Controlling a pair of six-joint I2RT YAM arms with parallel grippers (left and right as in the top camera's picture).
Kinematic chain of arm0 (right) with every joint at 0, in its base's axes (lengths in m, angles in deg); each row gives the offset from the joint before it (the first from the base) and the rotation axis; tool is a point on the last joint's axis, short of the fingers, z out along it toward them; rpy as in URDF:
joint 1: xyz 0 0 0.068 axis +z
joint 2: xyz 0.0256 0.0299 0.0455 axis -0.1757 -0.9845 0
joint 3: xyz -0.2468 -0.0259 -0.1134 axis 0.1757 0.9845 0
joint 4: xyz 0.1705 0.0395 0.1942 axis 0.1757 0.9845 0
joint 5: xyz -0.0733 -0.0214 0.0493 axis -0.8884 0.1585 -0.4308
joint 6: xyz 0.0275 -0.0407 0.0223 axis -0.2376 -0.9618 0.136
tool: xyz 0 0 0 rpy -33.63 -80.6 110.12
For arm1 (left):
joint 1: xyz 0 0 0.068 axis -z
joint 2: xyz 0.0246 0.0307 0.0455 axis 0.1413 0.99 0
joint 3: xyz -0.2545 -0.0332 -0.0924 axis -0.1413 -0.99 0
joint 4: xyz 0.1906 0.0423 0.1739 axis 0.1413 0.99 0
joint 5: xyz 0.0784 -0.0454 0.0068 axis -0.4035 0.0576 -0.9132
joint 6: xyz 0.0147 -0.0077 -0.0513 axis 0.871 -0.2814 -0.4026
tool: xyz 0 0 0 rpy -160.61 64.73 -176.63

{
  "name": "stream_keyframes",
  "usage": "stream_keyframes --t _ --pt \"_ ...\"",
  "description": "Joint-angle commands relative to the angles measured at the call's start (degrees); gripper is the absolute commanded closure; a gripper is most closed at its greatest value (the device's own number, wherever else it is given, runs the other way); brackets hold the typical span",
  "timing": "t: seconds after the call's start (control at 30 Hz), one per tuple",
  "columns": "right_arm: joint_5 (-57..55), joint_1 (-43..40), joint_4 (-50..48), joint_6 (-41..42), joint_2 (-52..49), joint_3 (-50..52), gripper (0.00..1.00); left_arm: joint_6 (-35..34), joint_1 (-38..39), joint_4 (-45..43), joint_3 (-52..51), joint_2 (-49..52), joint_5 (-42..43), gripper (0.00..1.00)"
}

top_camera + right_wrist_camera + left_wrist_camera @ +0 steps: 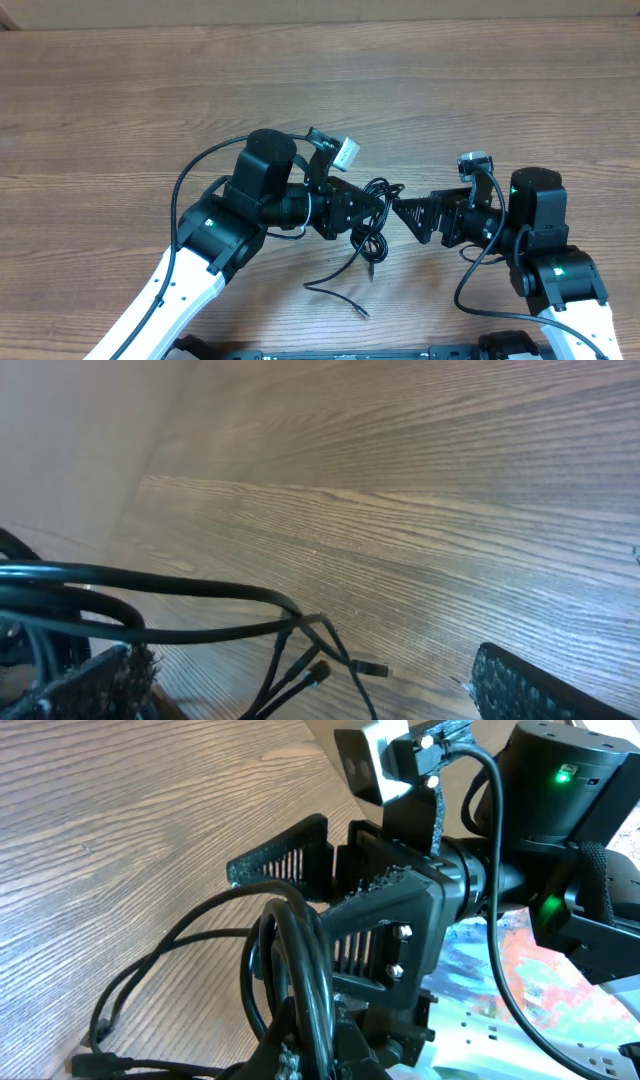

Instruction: Untangle cables

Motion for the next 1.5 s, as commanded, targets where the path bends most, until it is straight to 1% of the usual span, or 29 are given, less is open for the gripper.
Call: stream_keyframes --t 0.0,0.1,0.43,0.5,0.63,0.67,0.73,0.87,0.97,1.0,1.07,1.13,1.17,1.27,1.3,1.33,1.4,1.43,1.47 --pt "1.07 -0.11 -0.68 0.24 0.07 -0.20 0.00 0.07 0.44 -0.26 1.05 -0.76 0.44 0.96" --pt "1.05 -0.11 -0.72 0.22 0.07 -0.20 0.00 0.04 0.70 -0.28 1.05 -0.74 2.05 0.96" --pt "1.36 -0.11 -1.09 1.49 0.07 -0.20 0.00 0.09 2.95 -0.26 1.05 -0.74 1.25 0.96" --pt "1.75 -0.11 -1.09 1.51 0.07 -0.20 0.00 0.11 2.95 -0.24 1.05 -0.74 -0.57 0.96" --pt "4.94 -0.11 -2.89 1.51 0.07 -0.20 0.00 0.11 3.02 -0.20 1.03 -0.66 -0.68 0.96" --pt "7.48 -0.11 -4.26 1.51 0.07 -0.20 0.00 0.09 3.02 -0.22 1.03 -0.52 -0.33 0.96" --pt "7.80 -0.11 -4.76 1.49 0.04 -0.20 0.00 0.09 3.04 -0.28 1.03 -0.31 1.97 0.96" --pt "1.07 -0.11 -3.28 2.25 -0.33 -0.20 0.00 0.11 3.06 -0.50 1.03 -0.22 6.05 0.96" --pt "-5.49 -0.11 -1.81 6.38 -1.07 -0.20 0.00 0.46 3.06 -0.48 1.03 -0.22 9.68 0.96" --pt "-9.51 -0.11 -0.42 8.07 -1.60 -0.20 0.00 1.81 3.06 -0.46 1.03 -0.22 10.95 0.96" --pt "-14.14 -0.11 1.18 9.81 -2.14 -0.20 0.00 1.81 3.06 -0.24 1.03 -0.22 10.99 0.96" --pt "-22.40 -0.11 3.48 13.75 -3.08 -0.20 0.00 1.84 3.06 -0.26 1.03 -0.22 12.00 0.96" --pt "-24.17 -0.11 4.24 14.80 -3.37 -0.20 0.00 1.81 3.06 -0.24 1.03 -0.24 12.04 0.96" --pt "-31.30 -0.11 7.43 15.65 -4.48 -0.20 0.00 1.81 3.06 -0.26 1.03 -0.24 12.02 0.96" --pt "-35.04 -0.11 8.87 18.21 -4.70 -0.20 0.00 1.81 3.04 -0.26 1.03 -0.24 12.02 0.96" --pt "-40.74 -0.11 10.99 22.43 -4.90 -0.20 0.00 1.81 3.06 -0.26 1.03 -0.24 12.02 0.96" --pt "-46.75 -0.11 13.68 28.44 -4.96 -0.20 0.00 1.81 3.04 -0.26 1.03 -0.24 12.02 0.96" --pt "-48.59 -0.11 14.73 30.40 -4.94 -0.20 0.00 1.81 3.04 -0.26 1.03 -0.24 12.00 0.96" --pt "-49.77 -0.11 15.32 30.69 -4.96 -0.20 0.00 1.81 3.04 -0.26 1.03 -0.24 12.00 0.96"
